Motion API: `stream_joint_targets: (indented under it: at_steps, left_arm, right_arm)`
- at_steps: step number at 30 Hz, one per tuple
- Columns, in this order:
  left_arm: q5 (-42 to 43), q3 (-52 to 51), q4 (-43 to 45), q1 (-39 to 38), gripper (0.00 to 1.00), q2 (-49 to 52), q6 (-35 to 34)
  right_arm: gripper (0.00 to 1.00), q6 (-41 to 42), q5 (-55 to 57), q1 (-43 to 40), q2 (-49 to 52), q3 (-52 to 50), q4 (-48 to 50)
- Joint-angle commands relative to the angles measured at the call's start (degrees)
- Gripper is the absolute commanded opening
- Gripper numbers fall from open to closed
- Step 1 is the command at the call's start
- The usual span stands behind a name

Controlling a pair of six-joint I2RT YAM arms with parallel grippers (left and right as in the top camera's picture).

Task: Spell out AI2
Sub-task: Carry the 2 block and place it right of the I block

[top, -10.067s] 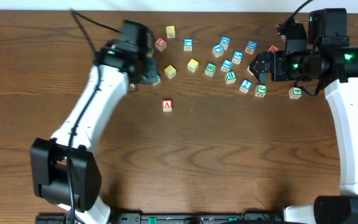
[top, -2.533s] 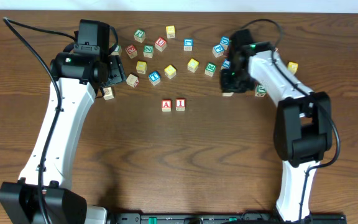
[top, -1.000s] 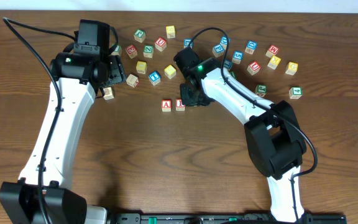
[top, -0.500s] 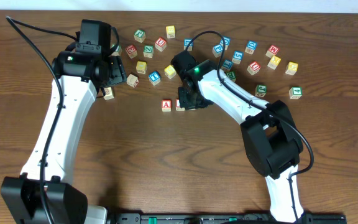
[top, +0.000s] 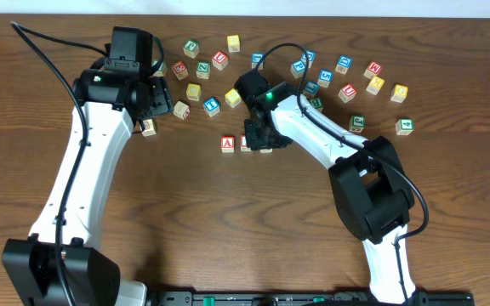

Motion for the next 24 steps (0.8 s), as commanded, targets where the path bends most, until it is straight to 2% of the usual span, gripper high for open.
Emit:
stream_joint_targets:
  at_steps: [1,3,11,16,21,24]
  left_arm:
    - [-0.5,0.6,0.0,0.2,0.79,0.6,0.3]
    - [-0.5,0.6,0.0,0.2,0.79,0.6,0.3]
    - [-0.1,0.7,-0.1,0.1,0.79,0.0,0.6]
    - [6.1,0.7,-1.8,0.1,0.76,-1.4,2.1]
    - [13.1,-0.8,-4.7,-0.2,0.70,-1.4,2.4]
    - [13.9,-3.5,-4.3,-1.2,0.59,-1.3,2.7]
  right_arm:
    - [0.41,0.6,0.2,0.5,0.6,-0.4,0.3]
    - [0.44,0.6,0.2,0.4,0.5,-0.3,1.0]
    - [0.47,-2.0,-0.2,-1.0,-4.2,3.3,-0.6]
    - [0.47,-3.3,0.0,-2.3,-10.8,3.5,-3.2]
    - [0.44,-3.3,0.3,-5.0,-12.5,3.4,-8.3]
    - [0.38,-3.3,-0.1,-5.9,-11.8,1.4,-8.8]
